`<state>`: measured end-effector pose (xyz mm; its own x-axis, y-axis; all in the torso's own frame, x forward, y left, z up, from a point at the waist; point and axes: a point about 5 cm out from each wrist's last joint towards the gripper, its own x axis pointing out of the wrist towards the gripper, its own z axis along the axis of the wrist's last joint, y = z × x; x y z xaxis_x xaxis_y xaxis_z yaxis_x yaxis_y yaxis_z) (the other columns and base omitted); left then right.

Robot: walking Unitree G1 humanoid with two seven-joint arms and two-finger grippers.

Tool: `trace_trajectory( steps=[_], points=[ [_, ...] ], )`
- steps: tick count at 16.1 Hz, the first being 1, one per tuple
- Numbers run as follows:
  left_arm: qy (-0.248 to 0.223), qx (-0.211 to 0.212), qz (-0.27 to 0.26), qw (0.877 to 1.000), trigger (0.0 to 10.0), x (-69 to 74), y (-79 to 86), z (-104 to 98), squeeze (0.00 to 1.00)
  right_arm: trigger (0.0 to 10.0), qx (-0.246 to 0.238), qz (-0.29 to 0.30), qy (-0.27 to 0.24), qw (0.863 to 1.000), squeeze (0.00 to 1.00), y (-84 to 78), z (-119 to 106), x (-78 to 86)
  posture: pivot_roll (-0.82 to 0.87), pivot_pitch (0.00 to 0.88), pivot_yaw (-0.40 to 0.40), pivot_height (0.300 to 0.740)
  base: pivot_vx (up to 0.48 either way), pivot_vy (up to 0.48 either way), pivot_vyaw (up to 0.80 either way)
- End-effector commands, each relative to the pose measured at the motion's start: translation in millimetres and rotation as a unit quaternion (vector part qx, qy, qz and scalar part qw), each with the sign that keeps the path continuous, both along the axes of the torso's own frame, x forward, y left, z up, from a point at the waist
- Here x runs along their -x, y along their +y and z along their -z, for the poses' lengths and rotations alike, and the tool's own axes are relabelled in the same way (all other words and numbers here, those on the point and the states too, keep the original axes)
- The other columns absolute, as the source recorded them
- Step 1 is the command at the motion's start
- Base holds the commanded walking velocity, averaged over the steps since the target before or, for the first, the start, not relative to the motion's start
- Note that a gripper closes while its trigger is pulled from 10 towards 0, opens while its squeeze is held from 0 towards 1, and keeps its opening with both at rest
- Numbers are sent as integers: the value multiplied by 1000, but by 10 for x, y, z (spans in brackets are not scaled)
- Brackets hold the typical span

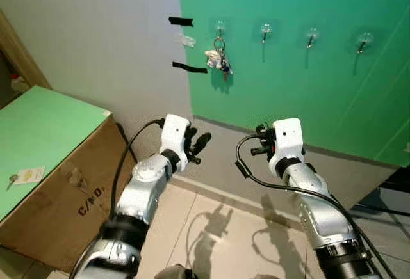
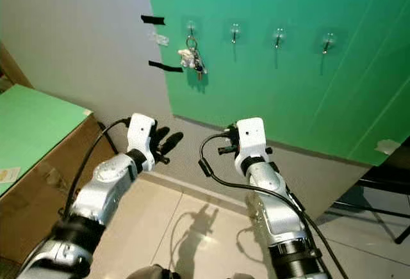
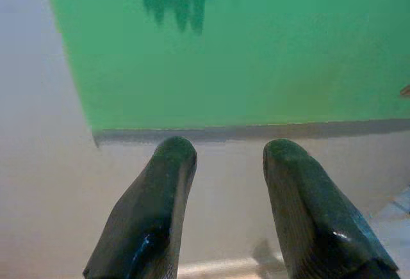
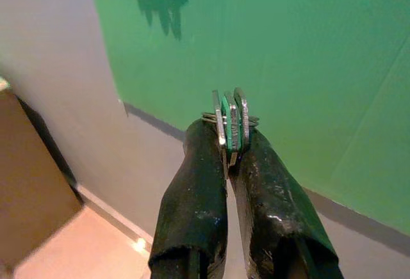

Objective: Hang keys on a hook

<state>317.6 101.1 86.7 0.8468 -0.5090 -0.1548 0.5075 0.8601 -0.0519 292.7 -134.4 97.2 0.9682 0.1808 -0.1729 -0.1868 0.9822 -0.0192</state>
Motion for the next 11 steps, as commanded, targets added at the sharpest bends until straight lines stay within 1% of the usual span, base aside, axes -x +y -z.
trace_trajectory(
  steps=[1, 2, 3, 4, 5, 6, 8, 9, 11],
  points=[
    [-29, -19, -11, 999, 10000, 8, 70, -51, 0, 0, -19, 19, -21, 999, 0, -64, -78, 24, -189, 0, 76, 722, 0, 0, 0],
    [-47, -36, -15, 998, 10000, 95, 159, -34, 0, 0, -40, 37, -28, 998, 0, -132, -94, 106, -185, 0, 71, 722, 0, 0, 0],
    [-58, -46, -32, 997, 10000, 276, 334, 15, 0, 0, -37, 60, -34, 997, 0, -263, -37, 318, -181, 0, 69, 722, 0, 0, 0],
    [-51, -41, -56, 996, 10000, 416, 459, 55, 0, 0, -26, 77, -23, 996, 0, -367, 83, 538, -181, 0, 70, 722, 0, 0, 0],
    [-48, -39, -58, 996, 10000, 431, 468, 61, 0, 0, -29, 80, -16, 996, 0, -381, 118, 575, -181, 0, 70, 722, 0, 0, 0],
    [-25, -18, -72, 997, 10000, 407, 425, 84, 0, 0, -24, 74, -1, 997, 0, -356, 191, 639, -179, 0, 69, 722, 0, 0, 0],
    [-41, -18, -58, 997, 10000, 345, 324, 11, 0, 0, -30, 65, -5, 997, 0, -298, 152, 601, -176, 0, 61, 722, 0, 0, 0],
    [-48, -13, -55, 997, 10000, 327, 290, -54, 0, 0, -36, 64, -16, 997, 0, -285, 100, 572, -176, 0, 62, 722, 0, 0, 0],
    [-53, -7, -57, 997, 10000, 293, 308, -85, 0, 0, -34, 67, -17, 997, 0, -295, 94, 557, -178, 0, 62, 722, 0, 0, 0]
  ],
)
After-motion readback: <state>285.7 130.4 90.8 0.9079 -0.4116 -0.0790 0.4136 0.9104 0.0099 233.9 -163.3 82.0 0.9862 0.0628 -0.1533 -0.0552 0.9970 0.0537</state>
